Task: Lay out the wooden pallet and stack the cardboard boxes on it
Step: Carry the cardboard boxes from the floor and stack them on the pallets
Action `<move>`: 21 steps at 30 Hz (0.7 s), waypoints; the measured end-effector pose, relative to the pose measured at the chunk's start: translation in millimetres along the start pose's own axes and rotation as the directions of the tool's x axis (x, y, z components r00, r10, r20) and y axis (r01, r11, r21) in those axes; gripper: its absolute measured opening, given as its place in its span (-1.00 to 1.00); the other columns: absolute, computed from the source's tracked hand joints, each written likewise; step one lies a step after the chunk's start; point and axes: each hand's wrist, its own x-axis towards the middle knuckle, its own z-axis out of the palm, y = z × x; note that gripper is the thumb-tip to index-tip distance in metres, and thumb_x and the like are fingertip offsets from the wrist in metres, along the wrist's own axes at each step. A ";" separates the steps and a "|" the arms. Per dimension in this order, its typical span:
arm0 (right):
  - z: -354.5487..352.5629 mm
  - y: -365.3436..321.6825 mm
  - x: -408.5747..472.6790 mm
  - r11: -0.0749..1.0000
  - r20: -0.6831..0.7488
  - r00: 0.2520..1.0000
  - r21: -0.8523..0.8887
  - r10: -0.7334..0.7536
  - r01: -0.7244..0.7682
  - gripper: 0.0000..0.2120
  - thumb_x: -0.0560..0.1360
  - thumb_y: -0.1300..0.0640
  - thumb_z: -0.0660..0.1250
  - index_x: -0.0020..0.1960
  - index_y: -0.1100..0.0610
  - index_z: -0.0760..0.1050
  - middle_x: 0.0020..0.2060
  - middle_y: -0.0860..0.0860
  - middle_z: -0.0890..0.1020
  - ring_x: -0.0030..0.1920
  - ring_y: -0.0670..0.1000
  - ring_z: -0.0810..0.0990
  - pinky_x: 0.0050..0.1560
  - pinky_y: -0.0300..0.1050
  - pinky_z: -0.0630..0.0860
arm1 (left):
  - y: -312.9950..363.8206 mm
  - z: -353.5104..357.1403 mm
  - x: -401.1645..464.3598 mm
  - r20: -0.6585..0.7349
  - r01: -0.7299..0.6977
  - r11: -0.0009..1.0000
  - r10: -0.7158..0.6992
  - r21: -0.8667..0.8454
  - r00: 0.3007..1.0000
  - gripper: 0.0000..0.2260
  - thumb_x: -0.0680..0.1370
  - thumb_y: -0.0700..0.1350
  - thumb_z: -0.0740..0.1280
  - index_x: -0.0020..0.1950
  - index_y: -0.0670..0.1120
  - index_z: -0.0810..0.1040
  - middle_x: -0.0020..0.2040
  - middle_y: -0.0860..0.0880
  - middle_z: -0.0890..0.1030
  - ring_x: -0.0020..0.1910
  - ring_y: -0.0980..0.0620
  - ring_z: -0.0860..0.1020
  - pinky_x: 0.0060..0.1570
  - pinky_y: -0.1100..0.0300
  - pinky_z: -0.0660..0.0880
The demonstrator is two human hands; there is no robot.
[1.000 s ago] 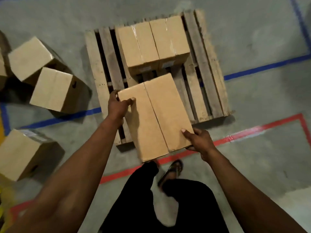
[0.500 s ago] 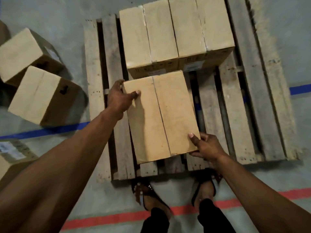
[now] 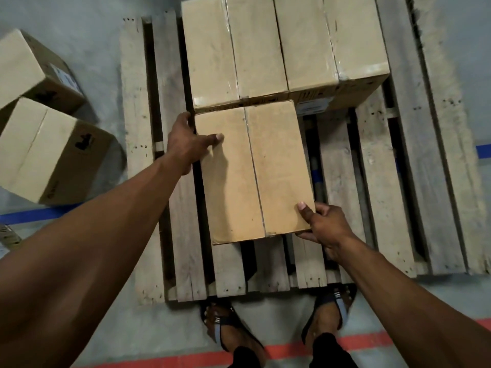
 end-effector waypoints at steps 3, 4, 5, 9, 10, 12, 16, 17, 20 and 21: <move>5.9 -4.8 3.3 1.000 0.009 1.000 0.004 0.015 -0.016 -0.68 0.59 0.02 0.45 0.25 0.19 0.61 0.09 0.16 0.71 0.08 0.18 0.72 -0.03 0.15 0.73 | -0.4 -2.3 9.1 0.015 0.010 1.000 -0.010 0.002 1.000 -0.22 0.43 -0.09 0.65 0.57 -0.02 0.35 0.39 -0.06 0.59 0.29 -0.03 0.55 0.29 -0.15 0.59; 7.7 -6.8 3.5 1.000 0.010 1.000 0.004 0.016 -0.016 -0.68 0.59 0.03 0.45 0.25 0.20 0.61 0.08 0.15 0.71 0.07 0.17 0.72 -0.05 0.12 0.73 | -1.1 -3.9 12.6 0.026 0.009 1.000 -0.009 0.004 1.000 -0.27 0.42 -0.08 0.65 0.52 -0.01 0.42 0.35 -0.03 0.62 0.27 -0.01 0.57 0.27 -0.14 0.61; 8.6 -9.4 4.3 1.000 0.013 1.000 0.005 0.015 -0.015 -0.69 0.59 0.04 0.45 0.24 0.20 0.61 0.07 0.15 0.70 0.05 0.16 0.72 -0.10 0.08 0.74 | -1.4 -5.3 16.3 0.034 0.006 1.000 -0.006 0.005 0.999 -0.33 0.41 -0.07 0.66 0.47 0.00 0.49 0.30 0.00 0.66 0.26 0.00 0.60 0.23 -0.13 0.64; 8.8 -16.1 7.7 0.999 0.009 1.000 0.033 0.012 -0.012 -0.72 0.60 0.07 0.43 0.22 0.21 0.59 -0.01 0.11 0.69 -0.06 0.08 0.70 -0.31 -0.11 0.71 | -3.9 -7.3 25.1 0.075 -0.005 1.000 0.004 0.021 0.997 -0.42 0.35 -0.05 0.71 0.32 0.06 0.61 0.15 0.04 0.73 0.18 -0.06 0.69 0.02 -0.08 0.71; 9.5 -17.8 8.2 0.999 0.012 1.000 0.031 0.011 -0.011 -0.74 0.61 0.08 0.43 0.22 0.21 0.59 -0.03 0.09 0.69 -0.07 0.06 0.69 -0.33 -0.12 0.70 | -4.2 -7.7 26.9 0.078 -0.007 1.000 0.005 0.024 0.997 -0.41 0.33 -0.04 0.71 0.31 0.08 0.61 0.15 0.04 0.73 0.18 -0.07 0.68 -0.01 -0.08 0.71; 11.1 -18.8 9.2 1.000 0.024 1.000 0.029 0.011 -0.012 -0.76 0.62 0.09 0.42 0.21 0.19 0.59 -0.04 0.06 0.68 -0.06 0.04 0.69 -0.32 -0.14 0.70 | -6.3 -8.3 30.1 0.085 0.000 1.000 -0.002 0.023 0.996 -0.40 0.33 -0.05 0.72 0.31 0.08 0.60 0.16 0.04 0.72 0.19 -0.08 0.67 -0.02 -0.08 0.70; 11.3 -18.3 8.6 1.000 0.054 0.998 -0.005 0.018 -0.017 -0.79 0.63 0.08 0.39 0.22 0.13 0.57 0.02 0.04 0.67 0.00 0.04 0.67 -0.23 -0.10 0.72 | -10.0 -4.0 31.5 0.087 0.003 1.000 -0.003 -0.001 0.996 -0.42 0.39 -0.07 0.68 0.36 0.05 0.57 0.19 0.04 0.71 0.21 -0.03 0.65 0.12 -0.13 0.67; 10.9 -18.3 9.2 1.000 0.055 0.998 -0.025 0.018 -0.016 -0.79 0.63 0.06 0.39 0.22 0.12 0.57 0.04 0.04 0.67 0.03 0.05 0.67 -0.18 -0.06 0.73 | -9.8 -3.0 31.3 0.079 -0.003 1.000 0.004 -0.007 0.997 -0.43 0.39 -0.07 0.68 0.35 0.04 0.57 0.18 0.04 0.71 0.19 -0.01 0.66 0.14 -0.11 0.67; 11.5 -18.9 8.6 0.999 0.050 0.999 -0.040 0.007 -0.005 -0.75 0.63 0.05 0.39 0.25 0.13 0.58 0.06 0.04 0.67 0.08 0.07 0.67 -0.14 -0.03 0.73 | -9.1 -2.1 33.3 0.063 -0.027 1.000 0.028 -0.013 0.998 -0.45 0.39 -0.09 0.68 0.32 0.00 0.59 0.14 0.05 0.73 0.13 0.04 0.69 0.13 -0.06 0.67; 11.8 -18.5 8.8 0.999 0.047 0.999 -0.035 0.006 -0.004 -0.73 0.63 0.05 0.39 0.27 0.15 0.58 0.07 0.05 0.67 0.08 0.07 0.67 -0.15 -0.04 0.73 | -9.1 -2.5 34.5 0.063 -0.033 0.999 0.033 -0.012 0.997 -0.47 0.38 -0.09 0.68 0.31 -0.01 0.60 0.12 0.06 0.74 0.12 0.05 0.70 0.13 -0.07 0.68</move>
